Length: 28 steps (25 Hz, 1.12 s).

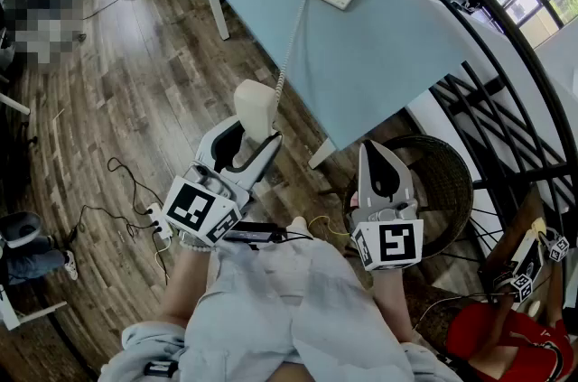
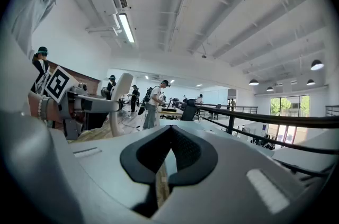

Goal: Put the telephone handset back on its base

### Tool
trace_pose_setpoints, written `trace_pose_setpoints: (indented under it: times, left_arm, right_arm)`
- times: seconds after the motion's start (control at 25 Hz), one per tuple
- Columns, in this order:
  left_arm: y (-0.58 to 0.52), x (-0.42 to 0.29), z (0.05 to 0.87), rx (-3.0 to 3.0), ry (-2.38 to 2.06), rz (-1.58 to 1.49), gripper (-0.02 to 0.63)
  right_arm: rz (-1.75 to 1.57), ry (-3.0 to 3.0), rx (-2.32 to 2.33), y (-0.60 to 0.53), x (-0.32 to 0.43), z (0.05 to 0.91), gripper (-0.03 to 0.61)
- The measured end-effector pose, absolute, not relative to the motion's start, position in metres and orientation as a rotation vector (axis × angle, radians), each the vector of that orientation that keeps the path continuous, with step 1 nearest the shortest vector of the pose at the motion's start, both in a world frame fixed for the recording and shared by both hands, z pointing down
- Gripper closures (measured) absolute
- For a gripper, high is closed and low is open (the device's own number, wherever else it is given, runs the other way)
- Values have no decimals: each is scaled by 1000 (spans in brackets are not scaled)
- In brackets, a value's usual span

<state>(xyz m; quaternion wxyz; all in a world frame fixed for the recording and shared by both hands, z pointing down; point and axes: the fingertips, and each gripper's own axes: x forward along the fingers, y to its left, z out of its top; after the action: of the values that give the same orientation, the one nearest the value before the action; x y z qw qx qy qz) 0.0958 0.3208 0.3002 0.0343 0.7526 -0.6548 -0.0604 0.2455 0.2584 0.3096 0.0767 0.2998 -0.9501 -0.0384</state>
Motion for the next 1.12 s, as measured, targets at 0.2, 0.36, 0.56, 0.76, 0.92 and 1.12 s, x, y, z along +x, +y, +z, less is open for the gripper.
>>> trace_pose_setpoints:
  times: [0.2, 0.36, 0.56, 0.76, 0.92, 1.12]
  left_arm:
    - [318, 93, 301, 2311, -2018, -180, 400]
    - [318, 90, 302, 2308, -2016, -173, 399]
    - [318, 85, 304, 2308, -2015, -171, 400]
    - [321, 74, 302, 2315, -2014, -172, 400]
    - [325, 66, 304, 2327, -2009, -178, 400]
    - [328, 59, 306, 2347, -1990, -169, 399]
  right_arm:
    - [-113, -2846, 899, 256, 243, 310, 581]
    - [-114, -2845, 895, 255, 240, 309, 581]
    - [-110, -2844, 895, 254, 234, 310, 581]
    - [-95, -2850, 918, 255, 225, 307, 580]
    - [-108, -2848, 941, 261, 219, 307, 581]
    - [-117, -2839, 971, 271, 213, 309, 580]
